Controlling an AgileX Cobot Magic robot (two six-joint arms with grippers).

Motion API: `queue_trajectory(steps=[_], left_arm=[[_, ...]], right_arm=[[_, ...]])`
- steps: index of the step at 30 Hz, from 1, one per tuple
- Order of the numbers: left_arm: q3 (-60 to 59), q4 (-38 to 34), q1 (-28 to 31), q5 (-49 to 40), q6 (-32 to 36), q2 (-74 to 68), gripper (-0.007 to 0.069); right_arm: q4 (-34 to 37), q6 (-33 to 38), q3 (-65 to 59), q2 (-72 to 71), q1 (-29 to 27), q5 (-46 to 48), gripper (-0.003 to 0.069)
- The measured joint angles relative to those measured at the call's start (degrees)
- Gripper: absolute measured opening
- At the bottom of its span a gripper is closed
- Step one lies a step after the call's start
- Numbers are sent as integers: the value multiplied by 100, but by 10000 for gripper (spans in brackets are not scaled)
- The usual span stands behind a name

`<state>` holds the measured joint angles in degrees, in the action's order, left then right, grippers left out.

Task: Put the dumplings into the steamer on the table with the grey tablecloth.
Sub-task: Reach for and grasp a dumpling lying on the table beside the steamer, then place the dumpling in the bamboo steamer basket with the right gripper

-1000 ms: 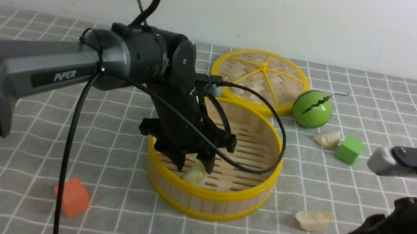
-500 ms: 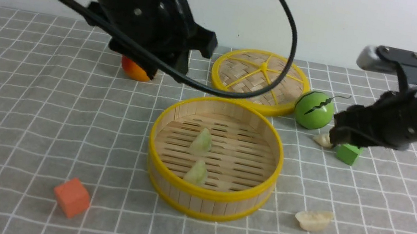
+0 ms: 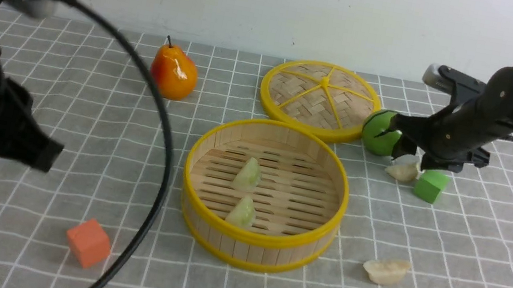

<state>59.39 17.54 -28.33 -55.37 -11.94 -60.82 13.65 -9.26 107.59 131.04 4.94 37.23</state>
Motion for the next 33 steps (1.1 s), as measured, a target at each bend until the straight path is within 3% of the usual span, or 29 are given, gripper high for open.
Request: queue_trajectory(steps=[6,12,17,26,33], left_arm=[[-638,186,0,322,0,128,157],[-701,299,0,488,-50,134,157],[-701,550,0,482,-542,188,157],[-1159,2295,0,200,-3223,840,148],[-2256,2715,0,555,-3967,1827,-14]], right_arm=[[49,-45,146,261,0,-157,396],[6,-38,172,325,-6,-130,167],[11,290,393,325,-18,352,162],[497,1336,1368,-216,330,1811,160],[1066,2332,1499,-335,1222,2075,159]])
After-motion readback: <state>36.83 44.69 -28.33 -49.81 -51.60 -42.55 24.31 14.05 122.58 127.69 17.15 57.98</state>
